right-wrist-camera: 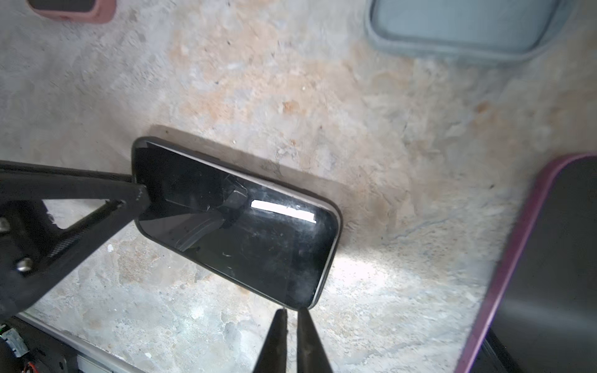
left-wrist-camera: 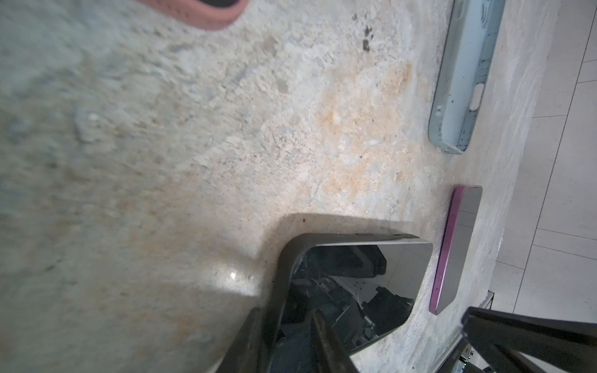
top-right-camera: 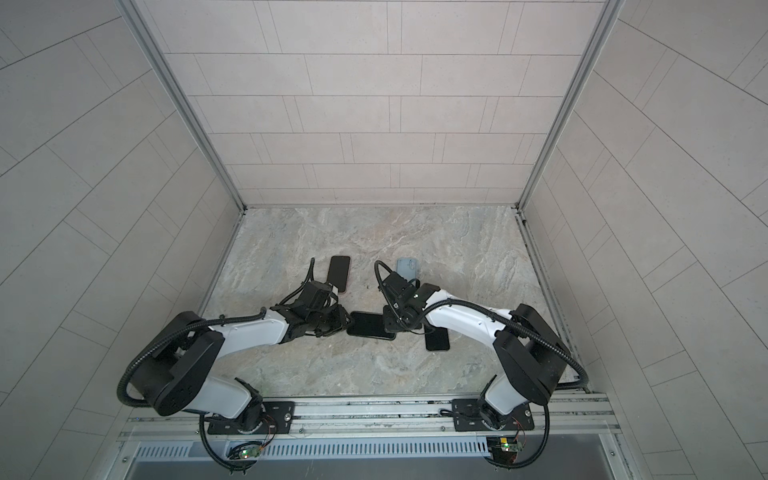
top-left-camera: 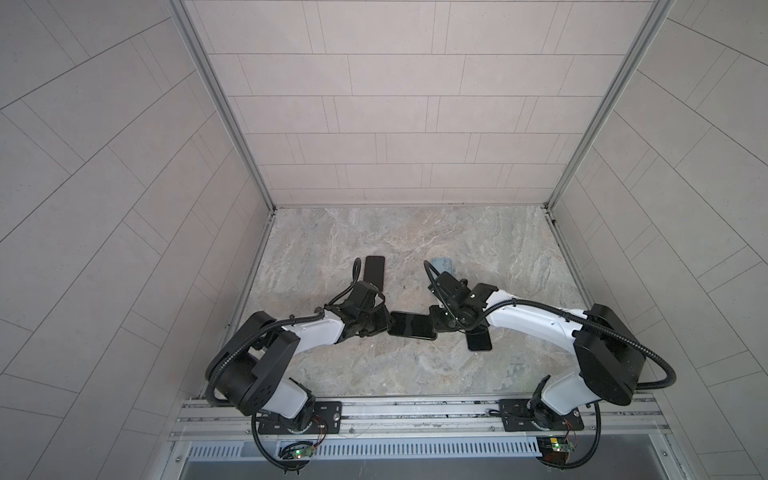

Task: Put the phone into the phone case
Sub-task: 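Open both grippers and draw both arms back from the phone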

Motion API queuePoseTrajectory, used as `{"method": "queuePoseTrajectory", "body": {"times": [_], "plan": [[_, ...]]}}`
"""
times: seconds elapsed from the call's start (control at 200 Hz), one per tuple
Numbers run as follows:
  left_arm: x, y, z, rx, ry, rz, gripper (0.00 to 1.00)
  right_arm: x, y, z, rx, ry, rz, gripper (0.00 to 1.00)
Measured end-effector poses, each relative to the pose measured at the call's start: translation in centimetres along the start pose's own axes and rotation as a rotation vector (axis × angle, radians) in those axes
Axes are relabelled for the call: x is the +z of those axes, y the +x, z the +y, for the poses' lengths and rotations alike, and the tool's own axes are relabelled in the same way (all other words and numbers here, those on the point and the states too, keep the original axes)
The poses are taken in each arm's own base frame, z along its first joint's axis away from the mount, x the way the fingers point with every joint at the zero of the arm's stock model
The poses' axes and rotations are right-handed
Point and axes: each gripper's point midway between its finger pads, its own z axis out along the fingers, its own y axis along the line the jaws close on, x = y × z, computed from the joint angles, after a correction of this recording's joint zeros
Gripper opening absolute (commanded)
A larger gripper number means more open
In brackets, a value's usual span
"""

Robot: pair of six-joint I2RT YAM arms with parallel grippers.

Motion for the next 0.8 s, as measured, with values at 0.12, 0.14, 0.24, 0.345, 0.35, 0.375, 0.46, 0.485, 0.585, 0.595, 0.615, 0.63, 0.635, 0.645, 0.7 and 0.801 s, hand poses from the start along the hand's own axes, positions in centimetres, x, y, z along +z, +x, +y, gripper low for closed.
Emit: {"method": "queuePoseTrajectory", "body": {"times": [0.12, 0.14, 0.24, 0.345, 0.35, 0.375, 0.46, 0.485, 0.585, 0.595, 0.615, 0.63, 0.635, 0.645, 0.7, 0.801], "plan": [[-0.1, 0.0, 0.0, 0.0, -0.001, -0.003, 0.32, -1.1, -2.2, 0.3, -0.041, 0.011, -0.031, 0.16], [-0.2, 0.0, 0.0, 0.0, -0.002, -0.006, 0.32, -1.2, -2.6, 0.4, -0.044, 0.014, -0.035, 0.16], [-1.2, 0.2, 0.1, 0.005, 0.001, -0.037, 0.32, -1.1, -4.9, 0.0, -0.049, 0.03, -0.046, 0.16], [-3.3, 0.9, -0.5, 0.013, 0.031, -0.088, 0.33, 0.0, -6.3, -0.9, -0.043, 0.051, -0.023, 0.16], [-3.3, 1.0, -0.6, 0.014, 0.034, -0.089, 0.33, 0.1, -6.3, -1.0, -0.042, 0.052, -0.019, 0.16], [-3.7, 1.2, -0.7, 0.016, 0.041, -0.1, 0.33, 0.4, -6.5, -1.2, -0.04, 0.056, -0.011, 0.16], [-4.1, 2.5, -1.2, 0.025, 0.065, -0.097, 0.34, 1.9, -6.7, -1.8, -0.033, 0.064, 0.033, 0.16], [-3.9, 3.0, -1.2, 0.026, 0.064, -0.087, 0.34, 2.4, -6.6, -1.9, -0.033, 0.066, 0.046, 0.16], [-3.1, 4.8, -0.9, 0.029, 0.041, -0.037, 0.34, 4.0, -6.0, -2.0, -0.035, 0.063, 0.097, 0.15], [-3.0, 4.9, -0.9, 0.03, 0.039, -0.034, 0.34, 4.2, -5.9, -2.0, -0.034, 0.062, 0.103, 0.15], [-2.9, 5.1, -0.8, 0.031, 0.035, -0.026, 0.34, 4.4, -5.7, -2.0, -0.033, 0.059, 0.111, 0.15], [-2.8, 5.2, -0.8, 0.032, 0.032, -0.022, 0.34, 4.6, -5.6, -2.0, -0.032, 0.056, 0.117, 0.15], [-2.8, 5.3, -0.8, 0.032, 0.031, -0.02, 0.34, 4.6, -5.6, -2.0, -0.032, 0.056, 0.118, 0.15], [-2.7, 5.4, -0.7, 0.032, 0.029, -0.017, 0.34, 4.7, -5.5, -2.0, -0.031, 0.054, 0.122, 0.15], [-2.5, 5.5, -0.5, 0.026, 0.018, -0.013, 0.34, 5.1, -5.0, -1.9, -0.031, 0.042, 0.136, 0.15], [-2.0, 5.6, 0.0, 0.017, -0.006, 0.002, 0.34, 5.5, -4.0, -2.0, -0.022, 0.029, 0.151, 0.15]]}}
